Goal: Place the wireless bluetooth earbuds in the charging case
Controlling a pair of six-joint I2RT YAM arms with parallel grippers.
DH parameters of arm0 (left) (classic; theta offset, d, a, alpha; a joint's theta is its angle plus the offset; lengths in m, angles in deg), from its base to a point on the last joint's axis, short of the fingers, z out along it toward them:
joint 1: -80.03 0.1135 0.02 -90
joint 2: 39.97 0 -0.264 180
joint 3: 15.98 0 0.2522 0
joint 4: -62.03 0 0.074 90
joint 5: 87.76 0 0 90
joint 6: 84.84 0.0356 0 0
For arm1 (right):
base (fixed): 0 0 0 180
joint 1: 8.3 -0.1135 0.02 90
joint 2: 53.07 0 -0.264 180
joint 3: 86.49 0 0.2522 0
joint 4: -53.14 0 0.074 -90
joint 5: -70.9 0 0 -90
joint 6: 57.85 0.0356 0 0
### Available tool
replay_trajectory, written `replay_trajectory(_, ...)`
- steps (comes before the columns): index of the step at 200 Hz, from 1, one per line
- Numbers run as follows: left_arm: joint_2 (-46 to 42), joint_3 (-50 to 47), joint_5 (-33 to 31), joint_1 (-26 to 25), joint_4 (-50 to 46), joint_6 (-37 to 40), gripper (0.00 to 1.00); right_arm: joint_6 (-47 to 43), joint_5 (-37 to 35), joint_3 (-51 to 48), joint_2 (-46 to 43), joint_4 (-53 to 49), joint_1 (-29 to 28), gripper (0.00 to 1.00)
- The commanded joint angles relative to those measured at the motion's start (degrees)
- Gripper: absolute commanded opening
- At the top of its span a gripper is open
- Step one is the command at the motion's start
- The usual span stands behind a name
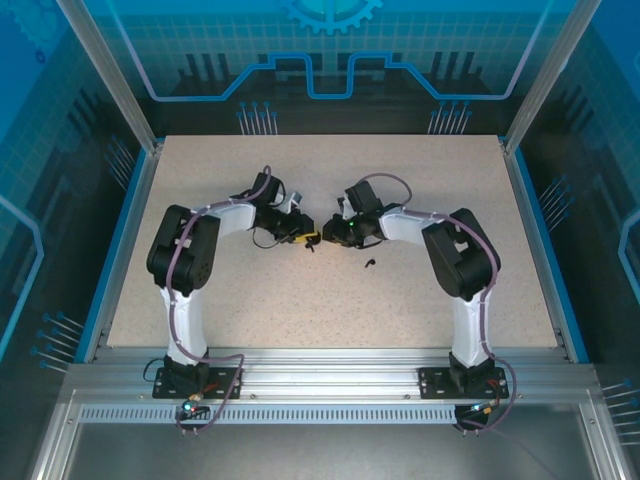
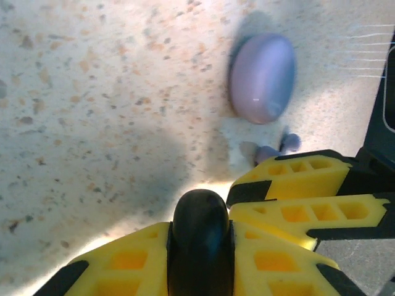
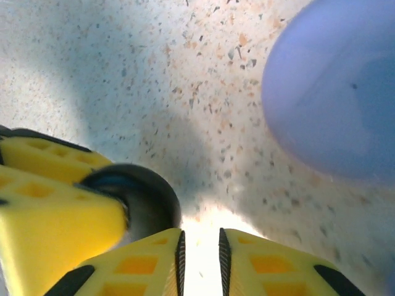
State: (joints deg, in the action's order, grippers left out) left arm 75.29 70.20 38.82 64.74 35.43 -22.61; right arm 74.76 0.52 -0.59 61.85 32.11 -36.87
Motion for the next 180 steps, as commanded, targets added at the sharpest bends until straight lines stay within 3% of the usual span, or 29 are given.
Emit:
replay_trajectory(1,-7.4,3.0,-0.1,-0.4,-1.8,2.8,0.19,-4.2,1.4,-1.2,-9.1,-1.6,2.7,0.29)
replay_trajectory(28,-13.1,4.4,0.5,-0.5,-3.7,4.7,0.19,-10.6,4.9,-3.8,-18.1,-5.3,6.6,0.36)
replay_trajectory(83,-22.9,7.1,7.9,-0.6,-3.5,8.7,0.2,-24.8,27.5,-2.5,-28.3,-12.6,16.6,0.44)
replay_trajectory(118,-28.1,8.8,11.2,-2.4,-5.7,14.1,0.19,-30.6,40.7,0.7,-30.2,-15.4,16.6,0.48)
replay_trajectory(180,-30.5,11.7,18.9,-5.4,-10.5,20.8,0.19,-39.1,49.2,4.1,-32.9,-23.6,15.7,0.54)
